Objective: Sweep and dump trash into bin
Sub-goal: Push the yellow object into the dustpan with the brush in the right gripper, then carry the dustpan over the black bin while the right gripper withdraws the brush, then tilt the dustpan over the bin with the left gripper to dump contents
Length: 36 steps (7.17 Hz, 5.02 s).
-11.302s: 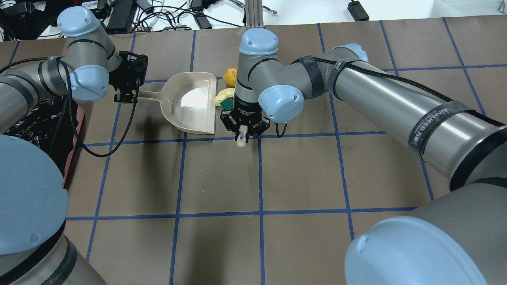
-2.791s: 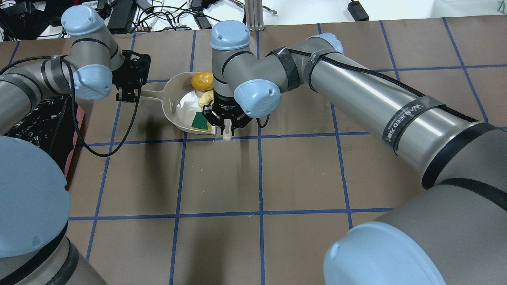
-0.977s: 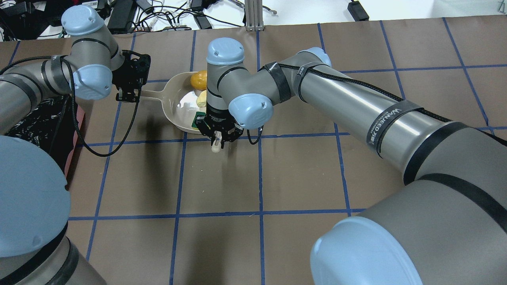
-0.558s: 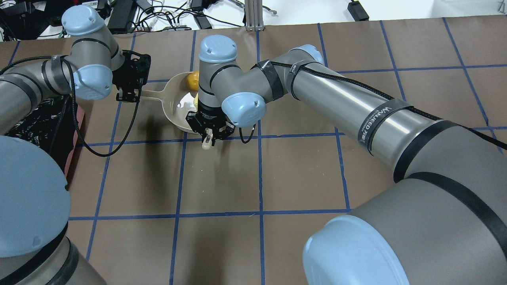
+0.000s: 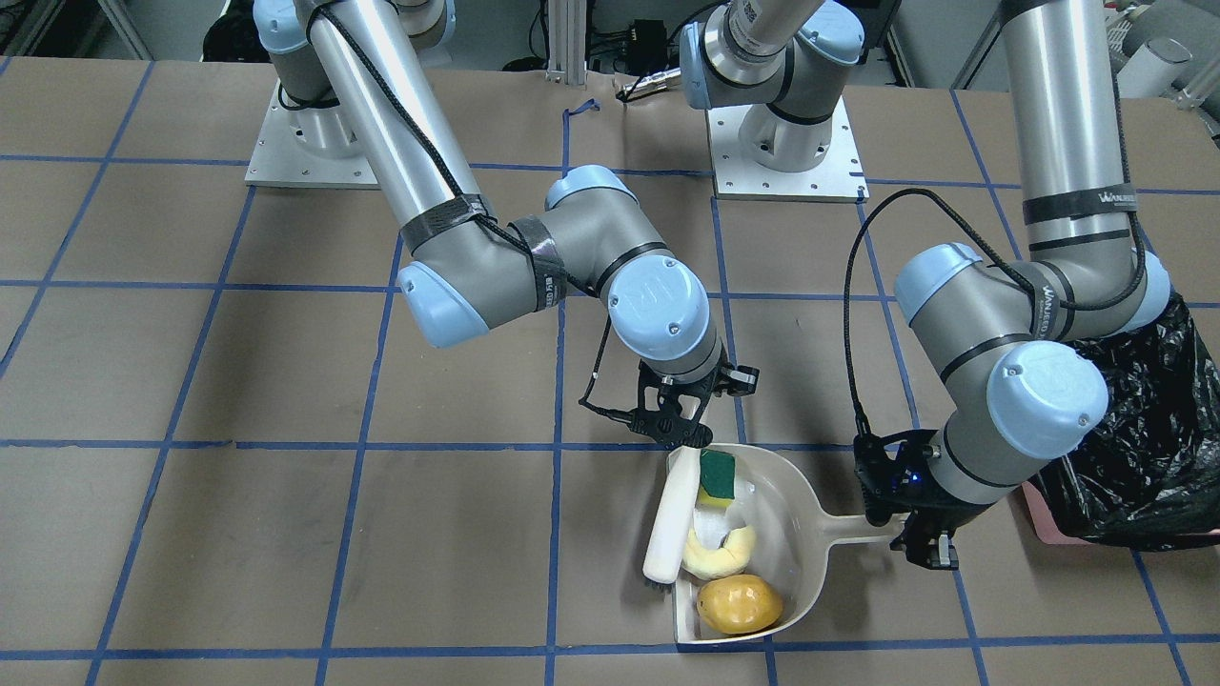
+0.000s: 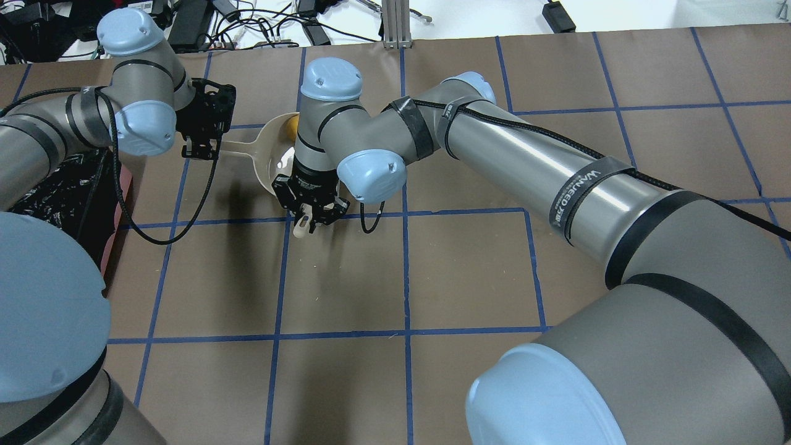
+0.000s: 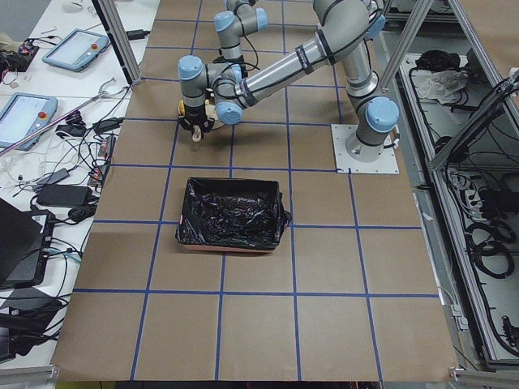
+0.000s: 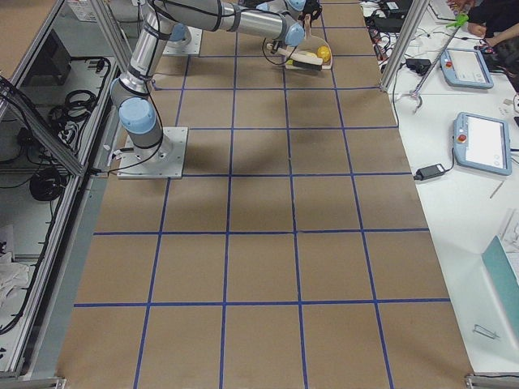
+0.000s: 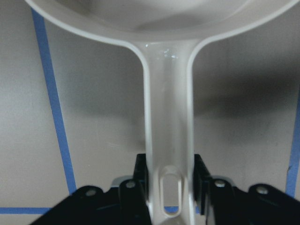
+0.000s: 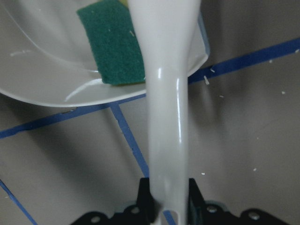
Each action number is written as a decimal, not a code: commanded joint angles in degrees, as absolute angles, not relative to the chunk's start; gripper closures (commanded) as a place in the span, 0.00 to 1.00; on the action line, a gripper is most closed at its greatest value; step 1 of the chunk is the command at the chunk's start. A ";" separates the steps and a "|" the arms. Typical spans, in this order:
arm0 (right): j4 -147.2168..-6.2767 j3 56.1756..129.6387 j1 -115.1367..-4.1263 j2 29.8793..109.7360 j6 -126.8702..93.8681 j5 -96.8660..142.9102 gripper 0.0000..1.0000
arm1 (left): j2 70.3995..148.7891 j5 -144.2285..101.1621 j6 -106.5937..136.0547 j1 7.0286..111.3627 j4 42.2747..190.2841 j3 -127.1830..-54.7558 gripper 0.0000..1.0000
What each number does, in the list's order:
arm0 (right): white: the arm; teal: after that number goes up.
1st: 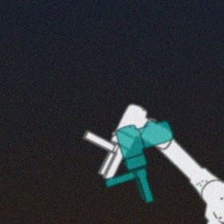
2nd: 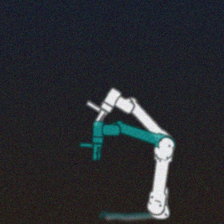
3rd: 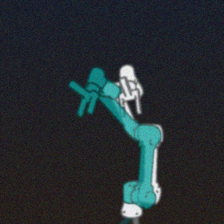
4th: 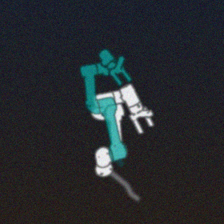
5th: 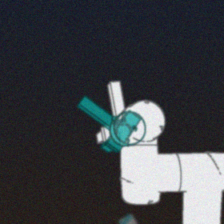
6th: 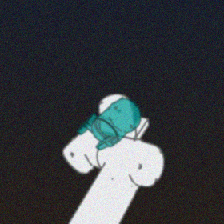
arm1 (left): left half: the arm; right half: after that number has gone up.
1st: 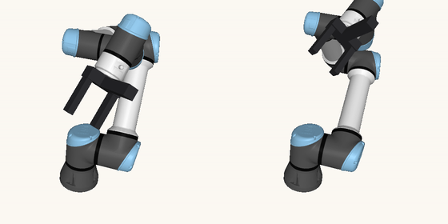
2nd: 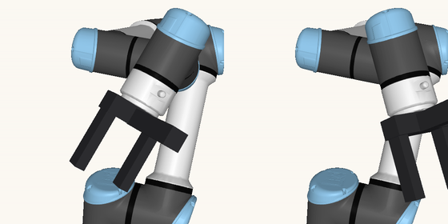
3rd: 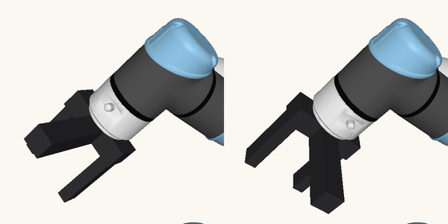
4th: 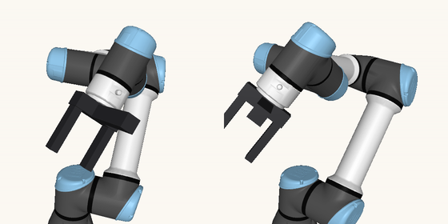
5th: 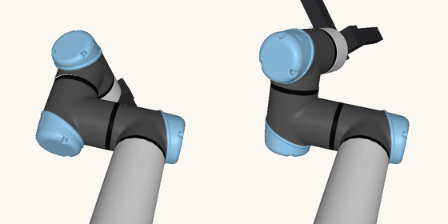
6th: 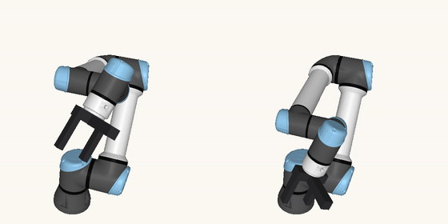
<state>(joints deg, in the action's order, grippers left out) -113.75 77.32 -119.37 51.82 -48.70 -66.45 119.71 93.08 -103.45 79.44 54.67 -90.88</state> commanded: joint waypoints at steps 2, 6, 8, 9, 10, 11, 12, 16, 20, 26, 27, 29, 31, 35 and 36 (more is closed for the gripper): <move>-113.91 77.26 -121.11 52.20 -54.57 -64.08 1.00 | 119.62 93.08 -103.45 79.45 54.67 -90.88 0.71; -105.52 76.99 -117.36 58.15 -45.93 -69.16 1.00 | 119.71 93.08 -103.45 79.45 54.76 -90.88 0.71; -98.63 77.08 -111.91 62.39 -35.98 -72.85 1.00 | 119.71 92.82 -103.45 79.37 54.76 -91.05 0.71; -98.35 77.08 -110.93 62.92 -33.86 -75.12 1.00 | 119.71 92.29 -103.62 79.10 54.76 -91.32 0.72; -98.52 77.08 -110.05 63.36 -29.75 -79.84 1.00 | 119.88 91.94 -103.71 78.49 54.76 -91.67 0.74; -98.09 77.34 -107.60 64.15 -26.05 -81.11 1.00 | 119.80 91.67 -103.80 78.23 54.76 -91.76 0.80; -97.56 77.43 -104.79 64.77 -22.88 -81.12 1.00 | 119.53 89.76 -103.89 77.18 55.10 -91.76 0.82; -91.95 77.78 -89.69 67.76 -7.69 -82.09 1.00 | 117.43 77.55 -105.20 71.46 60.63 -91.76 0.99; -91.58 77.78 -80.80 69.17 -0.89 -85.25 1.00 | 110.24 69.96 -109.41 66.72 77.64 -87.82 1.00; -91.93 77.87 -70.76 68.91 11.76 -88.77 1.00 | 104.41 78.19 -130.47 46.53 88.33 -83.25 1.00; -92.63 78.13 -69.53 68.38 16.21 -88.86 1.00 | 105.11 82.31 -134.00 42.84 87.89 -81.23 1.00; -93.25 81.02 -63.31 67.77 24.21 -88.51 1.00 | 106.34 86.82 -141.21 37.47 85.79 -77.45 1.00; -94.91 82.18 -57.25 65.93 30.73 -88.77 1.00 | 107.14 92.59 -143.08 35.95 76.36 -77.25 1.00; -100.97 82.18 -51.77 60.30 35.33 -94.19 1.00 | 108.20 104.80 -142.21 36.56 65.33 -77.34 1.00; -100.99 82.26 -51.77 59.60 35.33 -95.00 1.00 | 107.41 106.85 -142.21 37.17 63.91 -77.43 1.00</move>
